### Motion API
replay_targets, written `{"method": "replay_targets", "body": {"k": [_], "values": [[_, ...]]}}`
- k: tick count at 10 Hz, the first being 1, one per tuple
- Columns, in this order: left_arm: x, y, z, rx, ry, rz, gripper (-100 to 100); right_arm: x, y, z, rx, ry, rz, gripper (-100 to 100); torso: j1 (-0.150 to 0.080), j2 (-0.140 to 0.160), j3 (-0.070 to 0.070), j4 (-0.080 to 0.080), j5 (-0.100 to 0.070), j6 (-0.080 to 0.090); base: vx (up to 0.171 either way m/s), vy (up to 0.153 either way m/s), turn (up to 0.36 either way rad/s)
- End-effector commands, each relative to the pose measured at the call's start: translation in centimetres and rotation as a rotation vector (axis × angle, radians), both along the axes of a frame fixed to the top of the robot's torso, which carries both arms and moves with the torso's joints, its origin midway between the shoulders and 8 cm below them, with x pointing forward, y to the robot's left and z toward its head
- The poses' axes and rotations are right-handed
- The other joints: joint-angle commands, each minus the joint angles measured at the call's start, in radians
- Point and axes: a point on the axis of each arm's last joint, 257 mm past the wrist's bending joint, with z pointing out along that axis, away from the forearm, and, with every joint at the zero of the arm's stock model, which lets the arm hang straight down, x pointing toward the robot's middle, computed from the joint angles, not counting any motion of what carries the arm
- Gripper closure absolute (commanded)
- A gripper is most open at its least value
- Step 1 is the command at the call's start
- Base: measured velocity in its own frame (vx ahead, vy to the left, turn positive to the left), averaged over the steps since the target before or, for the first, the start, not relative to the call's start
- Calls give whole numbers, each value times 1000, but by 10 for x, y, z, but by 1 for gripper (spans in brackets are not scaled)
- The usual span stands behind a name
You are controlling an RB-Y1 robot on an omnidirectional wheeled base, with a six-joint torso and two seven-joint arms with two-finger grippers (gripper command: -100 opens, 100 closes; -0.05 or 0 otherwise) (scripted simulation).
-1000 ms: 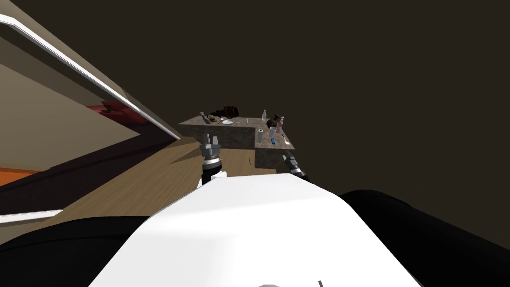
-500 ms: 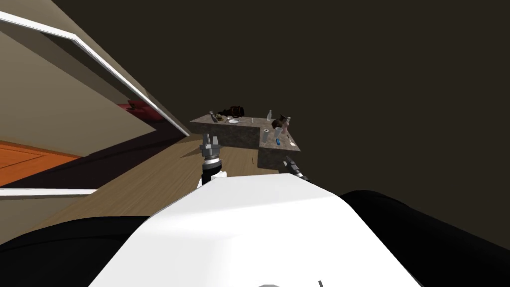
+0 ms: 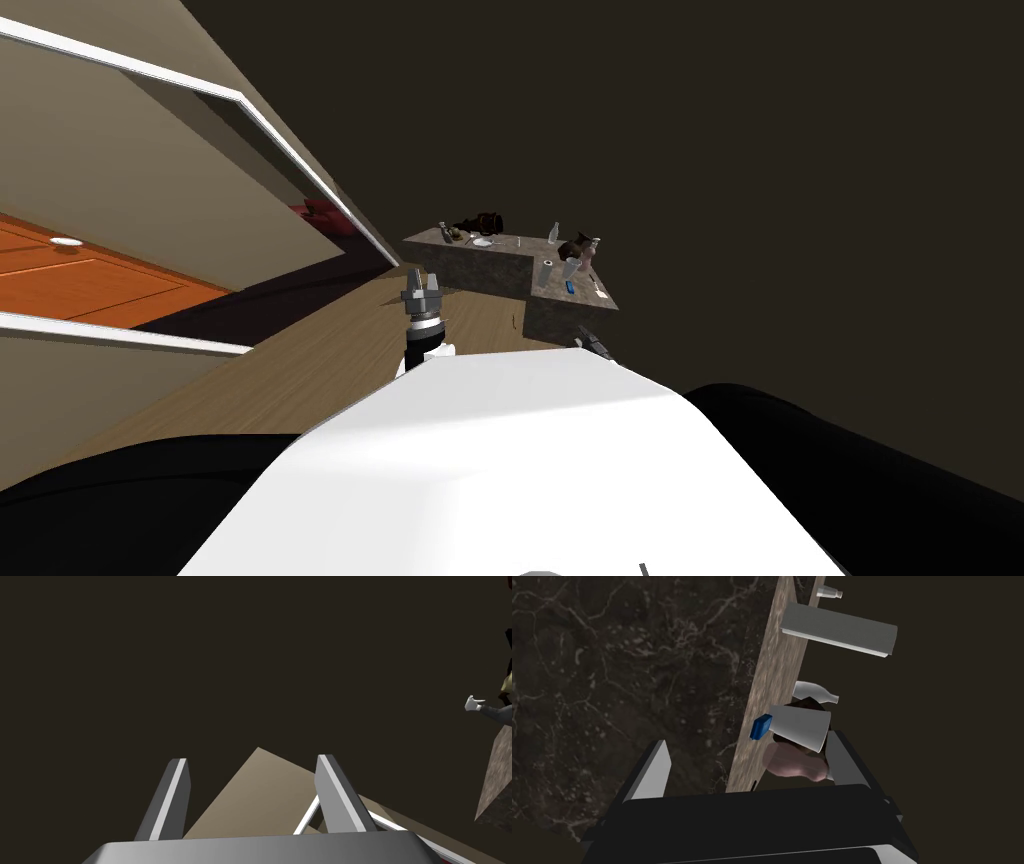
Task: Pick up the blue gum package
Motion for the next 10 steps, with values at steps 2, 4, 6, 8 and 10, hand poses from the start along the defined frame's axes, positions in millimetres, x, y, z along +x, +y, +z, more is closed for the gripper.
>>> {"method": "replay_targets", "body": {"k": [2,4,6,8,10], "values": [[0,0,0,0,0,0,0,-31,-20,-32,-1,123,-7,-100,-1,0,0,0,0,1,-6,51,159],[0,0,0,0,0,0,0,-54,-33,-48,-9,205,-5,-100,-2,-1,-1,0,0,1,7,40,195],[0,0,0,0,0,0,0,-77,-48,-62,-21,288,-3,-100,-2,-1,-1,0,0,1,8,38,169],[0,0,0,0,0,0,0,-76,-51,-60,-45,299,27,-100,-2,-2,-1,0,0,1,11,19,45],[0,0,0,0,0,0,0,-98,-67,-71,-61,380,29,-100,-3,-2,-1,0,-1,0,12,22,189]]}}
